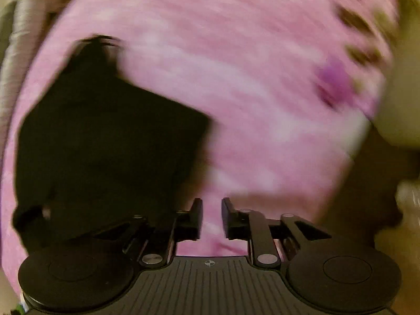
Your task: Fold clothes
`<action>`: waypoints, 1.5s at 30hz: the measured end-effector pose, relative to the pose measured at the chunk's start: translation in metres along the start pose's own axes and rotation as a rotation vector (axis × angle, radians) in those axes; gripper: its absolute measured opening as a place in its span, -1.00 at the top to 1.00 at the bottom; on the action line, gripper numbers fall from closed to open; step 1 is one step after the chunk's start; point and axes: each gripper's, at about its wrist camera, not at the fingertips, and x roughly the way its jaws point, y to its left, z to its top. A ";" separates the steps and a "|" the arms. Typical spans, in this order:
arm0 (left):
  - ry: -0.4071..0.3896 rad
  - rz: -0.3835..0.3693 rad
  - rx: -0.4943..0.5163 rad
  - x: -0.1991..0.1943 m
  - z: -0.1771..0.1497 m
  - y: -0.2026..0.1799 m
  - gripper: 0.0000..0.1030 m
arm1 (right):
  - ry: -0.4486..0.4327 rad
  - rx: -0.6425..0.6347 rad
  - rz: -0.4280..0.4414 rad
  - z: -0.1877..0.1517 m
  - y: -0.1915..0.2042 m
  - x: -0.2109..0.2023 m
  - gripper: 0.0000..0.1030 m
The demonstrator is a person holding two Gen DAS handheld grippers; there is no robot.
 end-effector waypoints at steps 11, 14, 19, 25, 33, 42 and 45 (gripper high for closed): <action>-0.110 -0.130 -0.059 -0.021 -0.024 -0.022 0.69 | -0.079 0.066 0.269 0.026 0.004 0.024 0.18; -0.117 -0.143 -0.067 -0.020 -0.026 -0.022 0.69 | -0.092 0.148 0.312 0.032 0.002 0.042 0.17; -0.153 -0.180 -0.180 -0.021 -0.019 -0.002 0.61 | -0.162 0.019 0.273 0.038 0.018 0.021 0.96; -0.186 -0.217 -0.309 0.000 -0.002 0.022 0.47 | -0.215 -0.008 0.177 0.058 0.012 -0.004 0.96; -0.263 -0.187 -0.236 0.027 0.020 0.014 0.88 | -0.184 0.037 0.108 0.051 0.011 0.018 0.80; -0.215 -0.135 -0.089 0.024 0.008 0.043 0.75 | -0.195 -0.061 -0.070 0.034 0.018 -0.005 0.91; -0.165 -0.127 -0.113 0.021 0.015 0.043 0.62 | -0.115 -0.045 -0.133 0.034 0.021 0.006 0.27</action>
